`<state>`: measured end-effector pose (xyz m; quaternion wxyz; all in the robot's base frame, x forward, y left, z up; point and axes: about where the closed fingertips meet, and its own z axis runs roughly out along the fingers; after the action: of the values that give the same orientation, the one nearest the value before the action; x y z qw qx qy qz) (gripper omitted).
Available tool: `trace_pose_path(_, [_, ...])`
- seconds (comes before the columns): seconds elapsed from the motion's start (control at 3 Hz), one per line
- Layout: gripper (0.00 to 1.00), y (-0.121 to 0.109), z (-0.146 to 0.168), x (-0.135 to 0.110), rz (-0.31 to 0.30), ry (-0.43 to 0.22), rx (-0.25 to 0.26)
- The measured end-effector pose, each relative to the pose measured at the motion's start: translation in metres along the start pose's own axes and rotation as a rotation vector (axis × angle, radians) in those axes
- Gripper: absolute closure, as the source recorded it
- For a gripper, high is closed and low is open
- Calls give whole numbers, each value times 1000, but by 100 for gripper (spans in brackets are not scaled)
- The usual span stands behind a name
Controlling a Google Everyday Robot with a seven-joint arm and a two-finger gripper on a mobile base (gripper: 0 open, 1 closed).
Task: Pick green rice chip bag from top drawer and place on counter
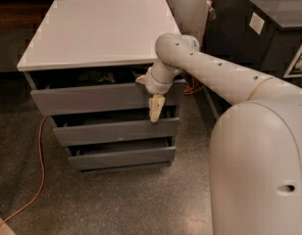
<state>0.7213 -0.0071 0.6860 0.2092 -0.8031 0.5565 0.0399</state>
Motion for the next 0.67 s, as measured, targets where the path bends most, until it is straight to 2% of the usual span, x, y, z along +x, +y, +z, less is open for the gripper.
trace_pose_path(0.67, [0, -37, 23, 2, -29, -22, 43])
